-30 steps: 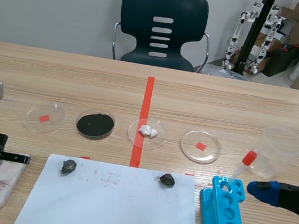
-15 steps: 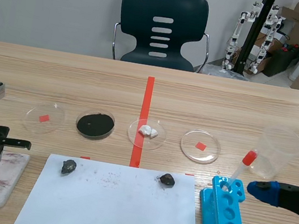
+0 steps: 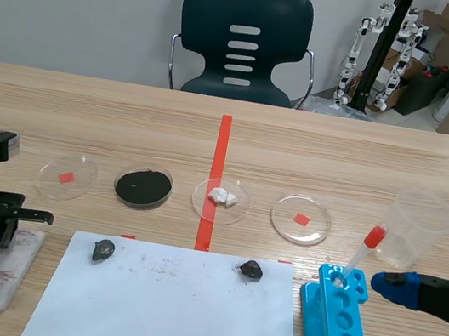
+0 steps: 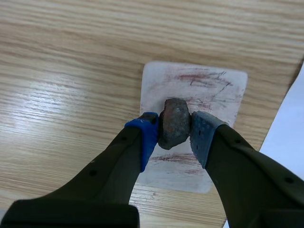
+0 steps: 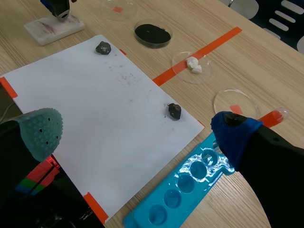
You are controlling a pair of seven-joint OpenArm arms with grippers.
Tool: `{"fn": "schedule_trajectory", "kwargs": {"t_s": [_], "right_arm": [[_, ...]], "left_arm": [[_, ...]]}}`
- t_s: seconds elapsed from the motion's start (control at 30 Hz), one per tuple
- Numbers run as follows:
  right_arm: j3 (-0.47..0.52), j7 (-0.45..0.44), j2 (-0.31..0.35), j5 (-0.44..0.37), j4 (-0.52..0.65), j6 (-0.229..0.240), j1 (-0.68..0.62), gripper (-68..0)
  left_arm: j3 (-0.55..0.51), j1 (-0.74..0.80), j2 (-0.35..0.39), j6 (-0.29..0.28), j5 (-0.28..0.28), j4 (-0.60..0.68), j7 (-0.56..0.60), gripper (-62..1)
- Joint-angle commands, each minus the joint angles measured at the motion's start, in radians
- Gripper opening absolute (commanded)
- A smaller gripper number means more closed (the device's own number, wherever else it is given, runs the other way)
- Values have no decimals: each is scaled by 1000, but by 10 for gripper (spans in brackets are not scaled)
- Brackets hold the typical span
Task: Rub the mineral on the streak plate
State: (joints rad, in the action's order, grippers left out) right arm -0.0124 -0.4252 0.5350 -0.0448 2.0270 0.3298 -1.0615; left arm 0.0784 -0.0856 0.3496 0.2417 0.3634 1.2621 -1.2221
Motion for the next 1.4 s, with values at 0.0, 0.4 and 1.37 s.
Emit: {"fn": "schedule_trajectory", "kwargs": {"t_s": [0.0,0.4,1.37], "right_arm": [[7,-18,5,-10,8,0,3,4],[7,-18,5,-10,8,0,3,4],[7,-18,5,-10,8,0,3,4]], "left_arm": [[10,-12,1,-2,-3,23,6,-479],[47,-17,1,-5,-21,6,56,-479],[48,-53,0,-108,152,-87,101,-479]]}}
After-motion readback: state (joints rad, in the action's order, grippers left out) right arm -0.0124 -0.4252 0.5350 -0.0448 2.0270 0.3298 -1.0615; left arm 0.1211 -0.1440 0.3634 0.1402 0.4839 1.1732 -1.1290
